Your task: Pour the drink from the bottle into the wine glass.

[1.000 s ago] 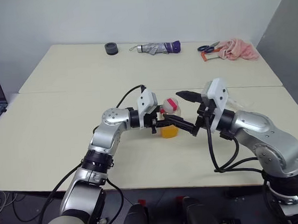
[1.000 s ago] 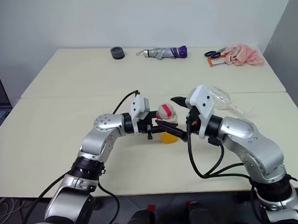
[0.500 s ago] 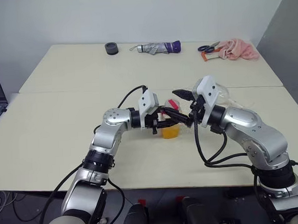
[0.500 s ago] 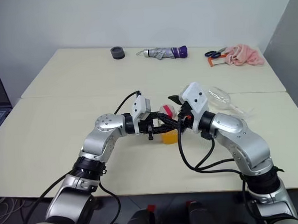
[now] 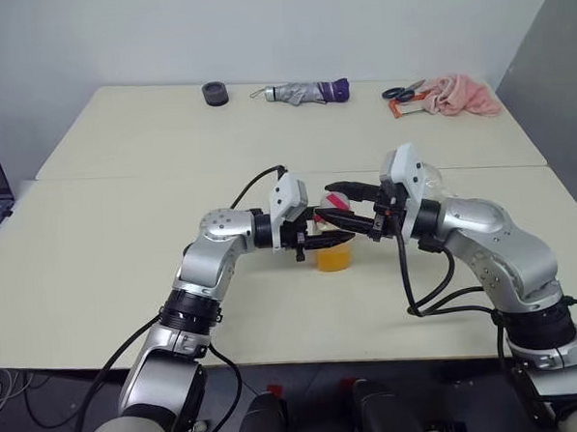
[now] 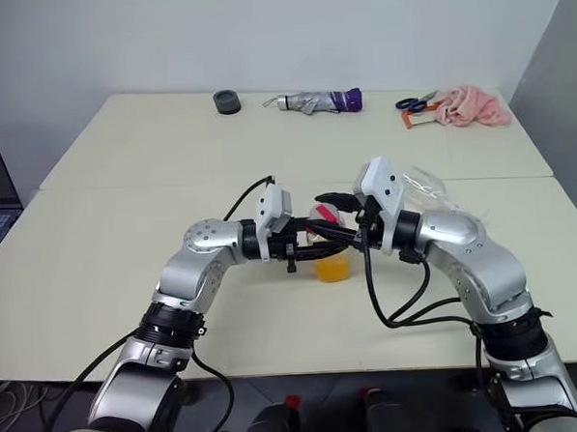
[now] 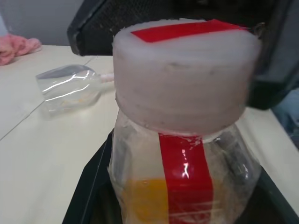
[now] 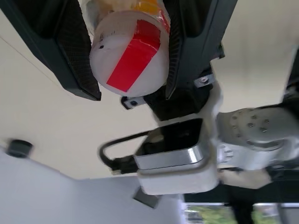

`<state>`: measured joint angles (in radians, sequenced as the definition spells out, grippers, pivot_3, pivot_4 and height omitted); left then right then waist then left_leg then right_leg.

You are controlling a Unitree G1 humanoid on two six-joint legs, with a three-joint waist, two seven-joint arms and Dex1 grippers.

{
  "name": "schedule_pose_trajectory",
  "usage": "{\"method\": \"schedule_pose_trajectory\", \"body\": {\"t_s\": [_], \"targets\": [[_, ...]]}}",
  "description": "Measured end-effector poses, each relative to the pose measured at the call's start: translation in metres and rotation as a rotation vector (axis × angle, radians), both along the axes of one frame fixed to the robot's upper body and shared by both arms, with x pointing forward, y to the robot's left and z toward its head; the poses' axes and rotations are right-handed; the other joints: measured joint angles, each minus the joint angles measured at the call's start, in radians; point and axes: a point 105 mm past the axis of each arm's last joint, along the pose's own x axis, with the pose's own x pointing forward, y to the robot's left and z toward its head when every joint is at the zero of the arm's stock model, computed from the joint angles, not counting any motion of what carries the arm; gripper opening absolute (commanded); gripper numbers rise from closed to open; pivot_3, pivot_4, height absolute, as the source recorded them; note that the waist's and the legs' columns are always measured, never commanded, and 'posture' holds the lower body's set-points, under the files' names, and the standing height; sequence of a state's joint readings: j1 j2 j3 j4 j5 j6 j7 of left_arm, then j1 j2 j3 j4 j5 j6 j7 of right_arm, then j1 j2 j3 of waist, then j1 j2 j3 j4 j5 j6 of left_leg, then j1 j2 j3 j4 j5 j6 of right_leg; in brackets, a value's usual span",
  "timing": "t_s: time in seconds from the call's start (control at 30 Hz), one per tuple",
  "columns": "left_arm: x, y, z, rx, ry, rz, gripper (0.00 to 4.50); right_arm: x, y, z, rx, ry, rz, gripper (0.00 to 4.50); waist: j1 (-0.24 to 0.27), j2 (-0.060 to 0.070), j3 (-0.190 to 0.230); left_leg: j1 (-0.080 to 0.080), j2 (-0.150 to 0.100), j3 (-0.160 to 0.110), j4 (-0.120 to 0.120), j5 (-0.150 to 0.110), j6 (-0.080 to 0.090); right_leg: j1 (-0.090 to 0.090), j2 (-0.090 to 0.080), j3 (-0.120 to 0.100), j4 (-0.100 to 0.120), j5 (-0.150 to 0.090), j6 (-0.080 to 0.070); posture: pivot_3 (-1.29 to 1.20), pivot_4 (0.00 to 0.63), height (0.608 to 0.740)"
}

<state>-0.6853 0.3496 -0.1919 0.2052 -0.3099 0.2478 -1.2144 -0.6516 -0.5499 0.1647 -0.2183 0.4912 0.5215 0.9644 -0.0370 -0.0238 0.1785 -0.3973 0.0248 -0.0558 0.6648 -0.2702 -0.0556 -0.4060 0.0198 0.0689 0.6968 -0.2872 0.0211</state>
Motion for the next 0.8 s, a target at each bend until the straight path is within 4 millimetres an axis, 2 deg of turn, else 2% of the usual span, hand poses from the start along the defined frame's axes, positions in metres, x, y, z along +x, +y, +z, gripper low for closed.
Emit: {"method": "schedule_pose_trajectory", "body": {"t_s": [0.1, 0.23, 0.3, 0.33, 0.43, 0.5, 0.6, 0.7, 0.8], "targets": [[-0.003, 0.001, 0.008, 0.018, -0.028, -0.046, 1.84, 0.0, 0.0, 0.009, -0.076, -0.037, 0.147, 1.88, 0.0, 0.0, 0.0, 0.0, 0.001, -0.002, 0.0, 0.0, 0.0, 0.0, 0.001, -0.002, 0.0, 0.0, 0.0, 0.0, 0.15, 0.74], [-0.004, 0.002, 0.008, 0.035, -0.04, -0.073, 1.83, 0.0, 0.0, 0.01, -0.084, -0.032, 0.199, 1.88, 0.003, 0.0, 0.0, -0.001, 0.001, -0.002, 0.0, 0.0, 0.0, 0.0, 0.0, -0.002, 0.0, 0.0, 0.0, 0.0, 0.15, 0.74], [-0.004, 0.002, 0.007, 0.038, -0.034, -0.077, 1.83, 0.0, -0.001, 0.008, -0.068, -0.019, 0.192, 2.62, 0.004, 0.0, 0.0, -0.001, 0.002, -0.002, 0.0, 0.0, 0.0, 0.0, -0.002, -0.001, 0.0, 0.0, 0.0, 0.0, 0.15, 0.74], [-0.005, 0.002, 0.007, 0.039, -0.033, -0.078, 1.83, -0.001, -0.001, 0.007, -0.062, -0.016, 0.189, 2.86, 0.004, 0.0, 0.0, -0.001, 0.002, -0.002, 0.0, 0.0, 0.0, 0.0, -0.003, -0.001, 0.0, 0.0, 0.0, 0.0, 0.15, 0.74], [0.0, 0.006, 0.008, 0.031, -0.034, -0.046, 1.83, -0.002, -0.011, 0.002, -0.009, 0.02, 0.11, 3.89, 0.006, 0.0, 0.0, -0.002, 0.002, -0.002, 0.0, 0.0, 0.0, 0.0, -0.004, -0.001, 0.0, 0.0, 0.0, 0.0, 0.15, 0.74], [0.002, 0.009, 0.008, 0.033, -0.028, -0.03, 1.83, -0.002, -0.02, 0.004, 0.036, 0.035, 0.044, 3.93, 0.006, 0.0, 0.0, -0.002, 0.001, -0.002, 0.0, 0.0, 0.0, 0.0, -0.004, -0.001, 0.0, 0.0, 0.0, 0.0, 0.15, 0.74], [0.006, 0.009, 0.008, 0.025, -0.02, -0.008, 1.83, -0.013, -0.033, 0.012, 0.127, 0.01, -0.07, 3.93, 0.009, 0.0, 0.0, -0.003, 0.001, -0.004, 0.0, 0.0, 0.0, 0.0, -0.004, -0.003, 0.0, 0.0, 0.0, 0.0, 0.15, 0.74], [0.011, 0.011, 0.007, 0.015, -0.005, 0.013, 1.83, -0.021, -0.033, 0.011, 0.202, -0.006, -0.19, 3.93, 0.006, 0.0, 0.0, -0.002, 0.001, -0.003, 0.0, 0.0, 0.0, 0.0, -0.003, -0.002, 0.0, 0.0, 0.0, 0.0, 0.15, 0.74], [0.011, 0.008, 0.009, 0.008, -0.007, 0.008, 1.83, -0.02, -0.027, 0.005, 0.196, -0.063, -0.352, 3.93, 0.001, 0.0, 0.0, -0.001, 0.0, -0.002, 0.0, 0.0, 0.0, 0.0, -0.001, -0.001, 0.001, 0.0, 0.0, 0.0, 0.15, 0.74]]}}
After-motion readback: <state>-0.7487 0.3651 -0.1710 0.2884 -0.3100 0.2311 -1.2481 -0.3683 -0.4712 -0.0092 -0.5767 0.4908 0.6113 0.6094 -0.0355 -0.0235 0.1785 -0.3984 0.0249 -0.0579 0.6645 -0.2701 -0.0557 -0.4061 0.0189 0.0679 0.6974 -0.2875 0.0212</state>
